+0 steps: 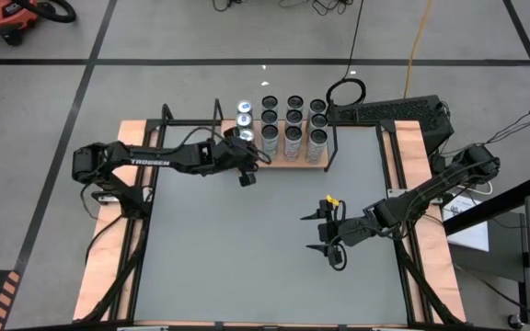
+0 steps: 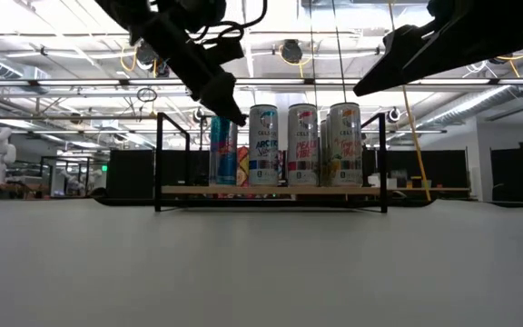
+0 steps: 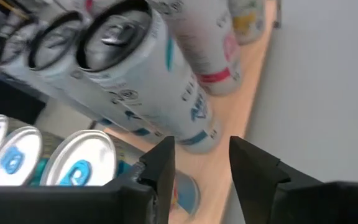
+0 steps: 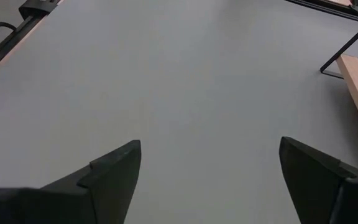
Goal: Place canned beverage on shelf
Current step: Put the blue soda can on the shelf aligned with the blue soda cans
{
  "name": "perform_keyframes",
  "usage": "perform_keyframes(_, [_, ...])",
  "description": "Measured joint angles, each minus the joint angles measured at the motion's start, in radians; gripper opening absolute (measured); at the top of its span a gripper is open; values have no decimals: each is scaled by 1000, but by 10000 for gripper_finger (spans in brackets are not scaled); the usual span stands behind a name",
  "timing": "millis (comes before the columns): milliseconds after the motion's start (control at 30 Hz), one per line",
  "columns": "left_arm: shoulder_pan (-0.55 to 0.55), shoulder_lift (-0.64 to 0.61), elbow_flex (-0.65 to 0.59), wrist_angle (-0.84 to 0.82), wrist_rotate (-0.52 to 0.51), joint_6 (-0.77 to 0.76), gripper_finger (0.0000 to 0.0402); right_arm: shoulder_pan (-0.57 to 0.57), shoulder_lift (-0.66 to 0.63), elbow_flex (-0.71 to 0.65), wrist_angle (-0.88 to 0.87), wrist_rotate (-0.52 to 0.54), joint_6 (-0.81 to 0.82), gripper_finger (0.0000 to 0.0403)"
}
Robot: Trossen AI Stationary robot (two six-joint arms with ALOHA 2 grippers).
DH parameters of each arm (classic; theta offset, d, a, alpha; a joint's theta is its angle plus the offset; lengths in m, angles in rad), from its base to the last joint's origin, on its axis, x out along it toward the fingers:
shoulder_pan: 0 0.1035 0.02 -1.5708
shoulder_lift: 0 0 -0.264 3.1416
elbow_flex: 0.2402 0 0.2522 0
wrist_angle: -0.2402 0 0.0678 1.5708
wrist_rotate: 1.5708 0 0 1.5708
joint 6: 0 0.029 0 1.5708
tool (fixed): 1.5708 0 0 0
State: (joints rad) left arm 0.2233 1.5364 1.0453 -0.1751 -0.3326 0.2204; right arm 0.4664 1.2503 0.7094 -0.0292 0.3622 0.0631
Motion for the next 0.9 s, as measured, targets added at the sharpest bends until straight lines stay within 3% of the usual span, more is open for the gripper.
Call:
perform_keyframes(133, [-10, 0, -41, 89, -52, -1, 123, 0, 0, 0, 2, 0, 0, 318])
perform_keyframes(433, [-9, 44, -43, 96, -115, -6, 101, 0, 0, 0, 2, 1, -4, 318])
perform_keyframes(900, [-14, 57, -43, 74, -223, -57, 99, 0, 0, 0, 1, 0, 3, 318])
